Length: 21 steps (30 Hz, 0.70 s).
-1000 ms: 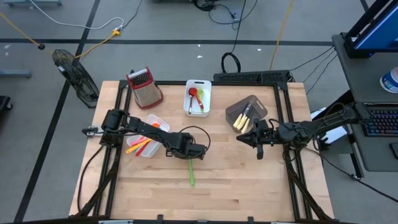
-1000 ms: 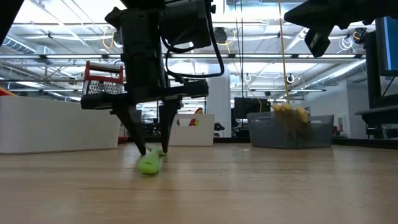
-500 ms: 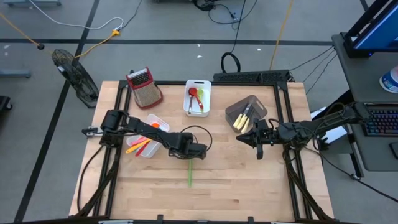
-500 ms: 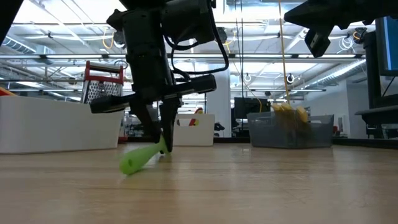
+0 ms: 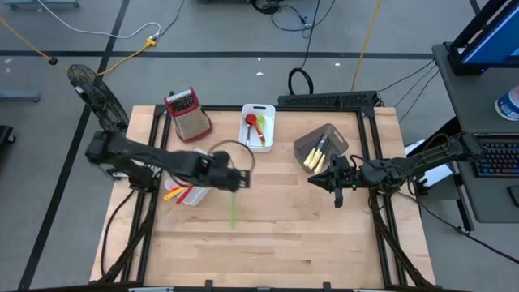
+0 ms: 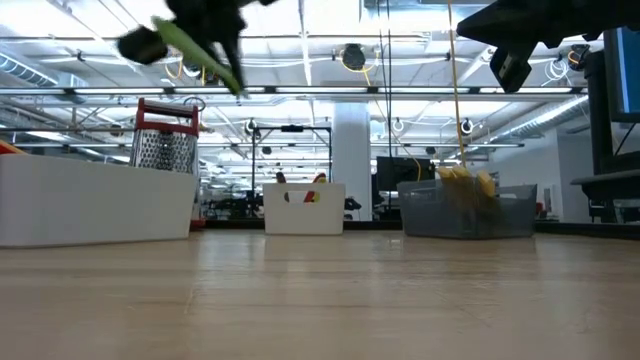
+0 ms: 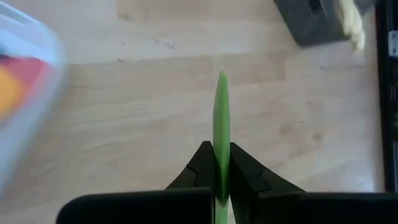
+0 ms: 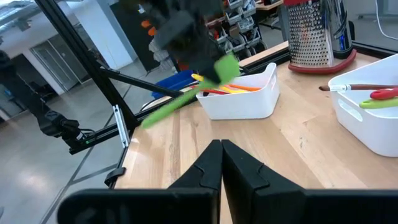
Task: Pick & Place Kitchen Items
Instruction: Put the green spatula into the bottom white bin
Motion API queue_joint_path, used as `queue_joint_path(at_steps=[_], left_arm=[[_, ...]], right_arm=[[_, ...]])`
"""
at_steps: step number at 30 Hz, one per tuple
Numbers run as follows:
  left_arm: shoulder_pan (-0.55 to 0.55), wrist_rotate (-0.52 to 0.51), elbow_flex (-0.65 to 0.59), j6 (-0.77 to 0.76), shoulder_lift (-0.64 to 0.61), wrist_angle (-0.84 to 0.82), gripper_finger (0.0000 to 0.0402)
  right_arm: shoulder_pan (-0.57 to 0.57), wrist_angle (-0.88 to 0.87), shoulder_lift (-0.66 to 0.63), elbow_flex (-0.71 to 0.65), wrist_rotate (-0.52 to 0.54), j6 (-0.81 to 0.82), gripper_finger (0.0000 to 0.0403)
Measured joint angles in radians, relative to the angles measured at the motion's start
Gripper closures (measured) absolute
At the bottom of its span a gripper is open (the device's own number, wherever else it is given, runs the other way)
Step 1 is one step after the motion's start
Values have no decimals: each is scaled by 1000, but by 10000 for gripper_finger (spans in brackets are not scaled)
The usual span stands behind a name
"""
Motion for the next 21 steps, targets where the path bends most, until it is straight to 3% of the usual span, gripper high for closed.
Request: queue_joint_path(at_steps=[6, 11, 21], left_arm=[[49, 16, -1, -44, -166, -331, 394], [128, 146, -1, -9, -211, -543, 394], [298, 303, 1, 319, -119, -635, 394]], right_arm=[[0, 0, 0, -1, 0, -1, 399], [0, 0, 0, -1, 0, -5, 399], [0, 0, 0, -1, 2, -5, 399]])
